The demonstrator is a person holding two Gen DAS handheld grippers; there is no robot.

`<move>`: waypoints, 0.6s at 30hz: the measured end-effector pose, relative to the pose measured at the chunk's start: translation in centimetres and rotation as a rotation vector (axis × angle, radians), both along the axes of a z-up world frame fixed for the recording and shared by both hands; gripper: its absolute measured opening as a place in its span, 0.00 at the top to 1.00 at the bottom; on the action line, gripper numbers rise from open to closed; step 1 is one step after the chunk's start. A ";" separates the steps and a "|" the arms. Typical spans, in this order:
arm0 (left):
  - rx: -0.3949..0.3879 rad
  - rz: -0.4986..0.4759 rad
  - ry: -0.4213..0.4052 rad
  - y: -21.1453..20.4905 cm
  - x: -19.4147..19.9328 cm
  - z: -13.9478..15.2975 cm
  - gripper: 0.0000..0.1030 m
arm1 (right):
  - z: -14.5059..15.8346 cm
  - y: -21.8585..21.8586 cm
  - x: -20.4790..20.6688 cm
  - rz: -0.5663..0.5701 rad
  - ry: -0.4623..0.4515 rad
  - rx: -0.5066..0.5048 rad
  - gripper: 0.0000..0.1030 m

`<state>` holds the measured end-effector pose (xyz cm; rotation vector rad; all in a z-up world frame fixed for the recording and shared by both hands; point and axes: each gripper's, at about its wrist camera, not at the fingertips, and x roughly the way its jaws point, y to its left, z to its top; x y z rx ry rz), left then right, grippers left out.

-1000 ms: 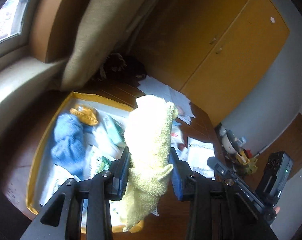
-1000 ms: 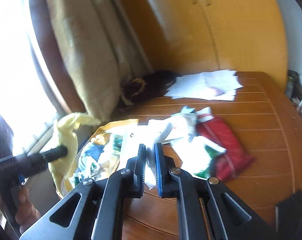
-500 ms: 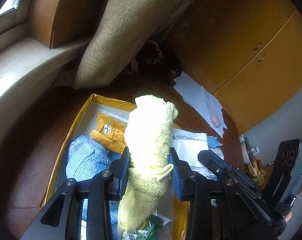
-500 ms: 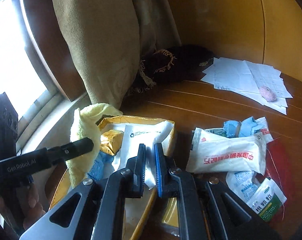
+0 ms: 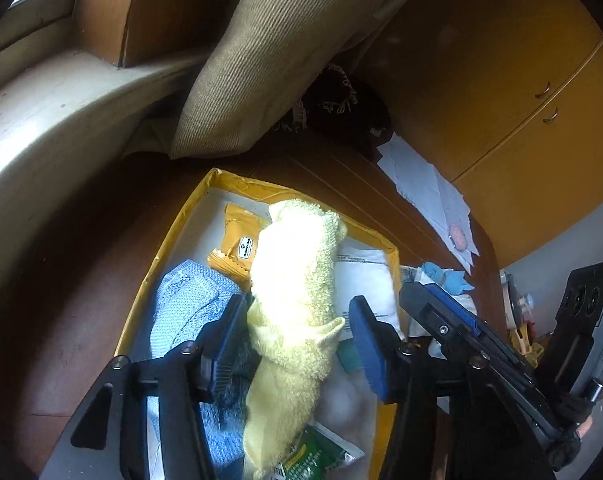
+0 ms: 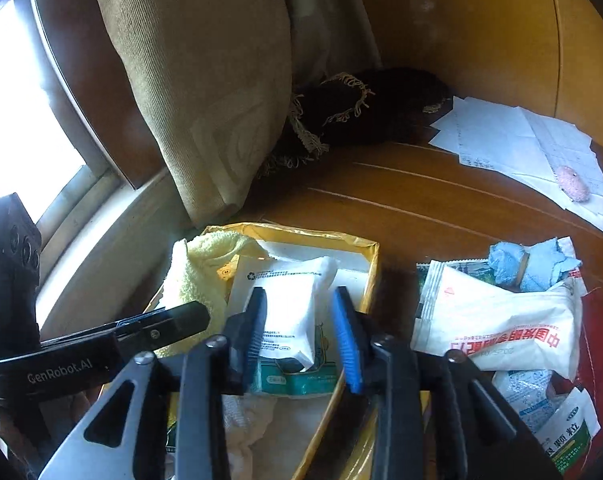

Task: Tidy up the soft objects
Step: 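Carry the towel and white packet over the tray, lower them in, open both tools, then grasp the yellow sponge pack with left tool while right tool grasps the green-printed packet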

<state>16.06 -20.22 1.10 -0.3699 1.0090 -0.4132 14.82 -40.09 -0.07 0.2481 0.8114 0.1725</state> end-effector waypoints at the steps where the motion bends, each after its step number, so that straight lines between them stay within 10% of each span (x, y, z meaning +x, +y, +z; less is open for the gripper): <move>1: -0.001 0.002 -0.022 0.2 -0.6 0.7 0.35 | 0.5 -0.4 -0.6 -0.011 -0.012 0.010 0.56; 18: 0.009 -0.233 -0.157 -8.9 -14.2 1.2 0.27 | 0.4 -10.9 -19.0 -0.189 -0.121 0.163 0.33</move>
